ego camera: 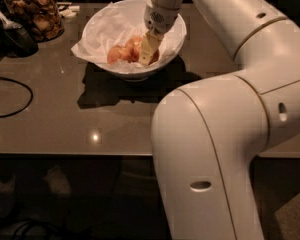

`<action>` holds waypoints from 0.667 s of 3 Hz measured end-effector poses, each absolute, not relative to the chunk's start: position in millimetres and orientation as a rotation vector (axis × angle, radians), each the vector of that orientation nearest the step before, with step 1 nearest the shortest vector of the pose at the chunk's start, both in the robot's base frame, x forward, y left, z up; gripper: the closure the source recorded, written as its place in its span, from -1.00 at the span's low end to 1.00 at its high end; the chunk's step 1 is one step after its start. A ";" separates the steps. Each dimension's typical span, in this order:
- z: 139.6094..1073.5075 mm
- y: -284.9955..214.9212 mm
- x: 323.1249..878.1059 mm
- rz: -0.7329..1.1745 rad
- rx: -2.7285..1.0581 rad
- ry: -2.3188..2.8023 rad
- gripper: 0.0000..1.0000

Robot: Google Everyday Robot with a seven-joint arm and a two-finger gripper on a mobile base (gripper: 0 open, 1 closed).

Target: Pick apple from white bowl

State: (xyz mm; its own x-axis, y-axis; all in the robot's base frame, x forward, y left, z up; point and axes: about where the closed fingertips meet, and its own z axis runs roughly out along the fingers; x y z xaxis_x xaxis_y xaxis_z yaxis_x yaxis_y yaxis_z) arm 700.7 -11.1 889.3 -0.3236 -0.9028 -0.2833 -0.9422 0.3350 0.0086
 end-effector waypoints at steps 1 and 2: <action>912.3 -16.5 692.9 0.224 -1.651 2.345 1.00; 938.0 -19.0 682.7 0.245 -1.650 2.283 1.00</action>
Offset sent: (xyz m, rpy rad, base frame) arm -0.0435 -0.0191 0.0873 0.0876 -0.0815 0.0541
